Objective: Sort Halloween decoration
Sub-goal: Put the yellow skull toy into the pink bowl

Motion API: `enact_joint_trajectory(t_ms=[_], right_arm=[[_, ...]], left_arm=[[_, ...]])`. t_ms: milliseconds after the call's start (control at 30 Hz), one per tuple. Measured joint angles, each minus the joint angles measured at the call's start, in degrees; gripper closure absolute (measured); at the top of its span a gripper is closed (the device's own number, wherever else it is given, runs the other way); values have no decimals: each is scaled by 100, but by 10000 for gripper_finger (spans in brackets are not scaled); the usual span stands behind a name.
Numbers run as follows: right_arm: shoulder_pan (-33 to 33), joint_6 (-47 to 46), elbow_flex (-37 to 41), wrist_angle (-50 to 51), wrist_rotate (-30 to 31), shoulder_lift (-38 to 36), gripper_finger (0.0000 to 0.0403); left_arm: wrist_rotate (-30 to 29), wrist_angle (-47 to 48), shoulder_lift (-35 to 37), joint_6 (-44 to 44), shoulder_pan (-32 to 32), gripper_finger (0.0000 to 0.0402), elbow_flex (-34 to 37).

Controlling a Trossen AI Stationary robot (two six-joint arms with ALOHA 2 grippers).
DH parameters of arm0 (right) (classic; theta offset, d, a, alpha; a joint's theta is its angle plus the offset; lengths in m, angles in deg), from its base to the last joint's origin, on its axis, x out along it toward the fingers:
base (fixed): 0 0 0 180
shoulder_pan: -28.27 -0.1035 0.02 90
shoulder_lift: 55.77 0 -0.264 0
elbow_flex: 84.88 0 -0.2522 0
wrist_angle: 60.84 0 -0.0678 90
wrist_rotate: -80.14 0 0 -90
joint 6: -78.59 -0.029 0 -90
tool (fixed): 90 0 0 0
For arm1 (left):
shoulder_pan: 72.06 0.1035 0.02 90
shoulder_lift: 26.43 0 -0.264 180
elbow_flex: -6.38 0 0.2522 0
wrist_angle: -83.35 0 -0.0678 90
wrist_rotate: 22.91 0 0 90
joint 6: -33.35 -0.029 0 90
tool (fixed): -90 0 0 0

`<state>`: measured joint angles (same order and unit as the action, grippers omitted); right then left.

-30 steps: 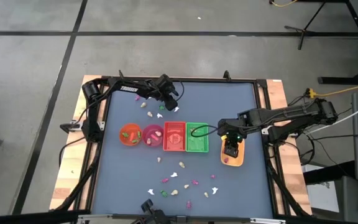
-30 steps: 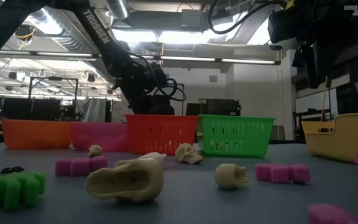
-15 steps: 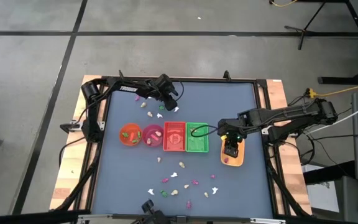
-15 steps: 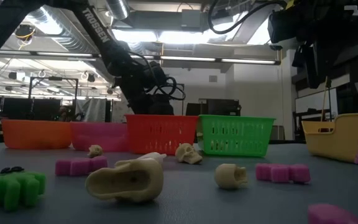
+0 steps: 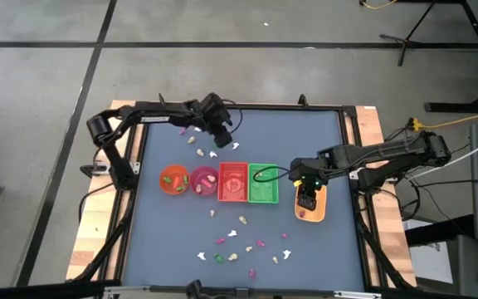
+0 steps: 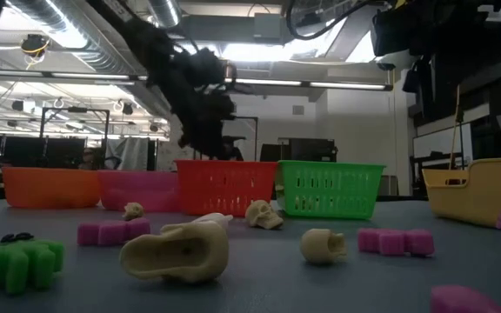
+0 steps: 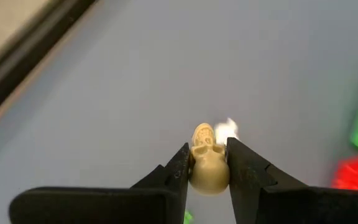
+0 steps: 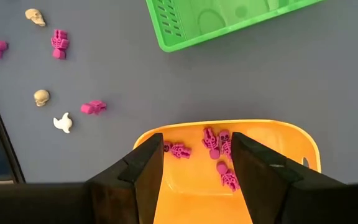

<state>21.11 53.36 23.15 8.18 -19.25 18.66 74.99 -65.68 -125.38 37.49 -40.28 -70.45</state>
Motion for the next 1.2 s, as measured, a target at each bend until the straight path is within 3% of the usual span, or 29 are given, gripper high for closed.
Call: enact_joint_trajectory(t_ms=[300,500,767,1200], right_arm=[[0,16,0,-35,628,0,216],[2,19,0,-81,695,0,216],[7,19,0,-184,695,0,217],[4,19,0,-205,691,0,216]], left_arm=[[83,1831,949,6,-670,339,-9],[80,2871,1150,26,-1299,339,-9],[-25,3071,1095,30,-2175,339,-9],[-1644,3078,1090,326,-3049,309,-9]])
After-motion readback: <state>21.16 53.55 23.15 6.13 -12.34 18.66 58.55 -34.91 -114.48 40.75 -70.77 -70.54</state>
